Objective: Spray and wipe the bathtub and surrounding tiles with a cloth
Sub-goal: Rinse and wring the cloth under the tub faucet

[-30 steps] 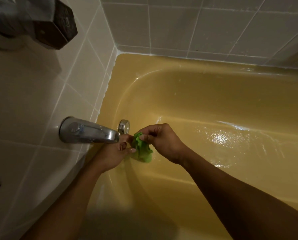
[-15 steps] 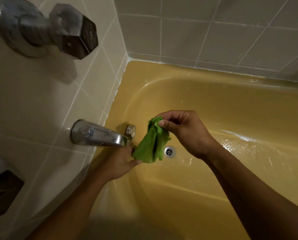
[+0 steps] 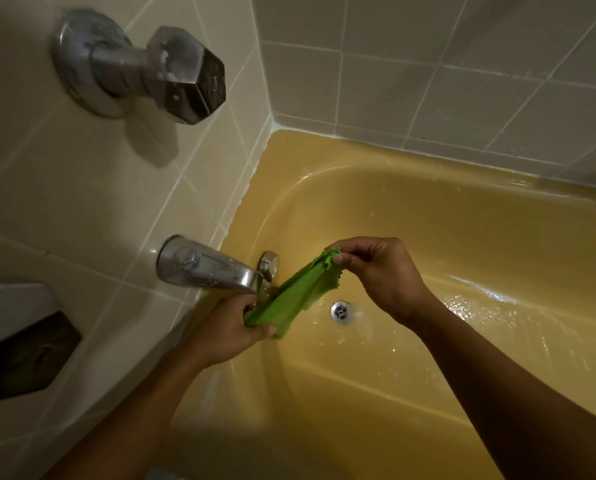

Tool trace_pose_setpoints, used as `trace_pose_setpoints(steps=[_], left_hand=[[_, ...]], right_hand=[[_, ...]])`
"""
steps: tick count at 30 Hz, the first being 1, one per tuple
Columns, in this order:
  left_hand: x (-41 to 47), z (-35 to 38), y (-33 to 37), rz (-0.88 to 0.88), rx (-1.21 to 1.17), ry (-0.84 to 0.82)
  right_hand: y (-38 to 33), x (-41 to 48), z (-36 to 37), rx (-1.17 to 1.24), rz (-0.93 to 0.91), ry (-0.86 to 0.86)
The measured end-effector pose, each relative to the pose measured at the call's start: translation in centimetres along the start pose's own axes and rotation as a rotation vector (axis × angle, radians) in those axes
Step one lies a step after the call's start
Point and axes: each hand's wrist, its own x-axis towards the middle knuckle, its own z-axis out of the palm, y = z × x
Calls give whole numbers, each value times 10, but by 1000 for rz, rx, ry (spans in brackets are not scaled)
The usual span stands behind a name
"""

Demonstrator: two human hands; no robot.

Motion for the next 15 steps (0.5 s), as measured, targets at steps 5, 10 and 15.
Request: trace_pose_setpoints(steps=[5, 10, 15], left_hand=[[-1, -12, 8, 36, -41, -51], [-2, -9, 9, 21, -185, 127], [1, 3, 16, 10, -265, 184]], right_hand=[[-4, 0, 8, 102, 32, 66], [-11, 4, 9, 143, 32, 88], [-16, 9, 9, 113, 4, 95]])
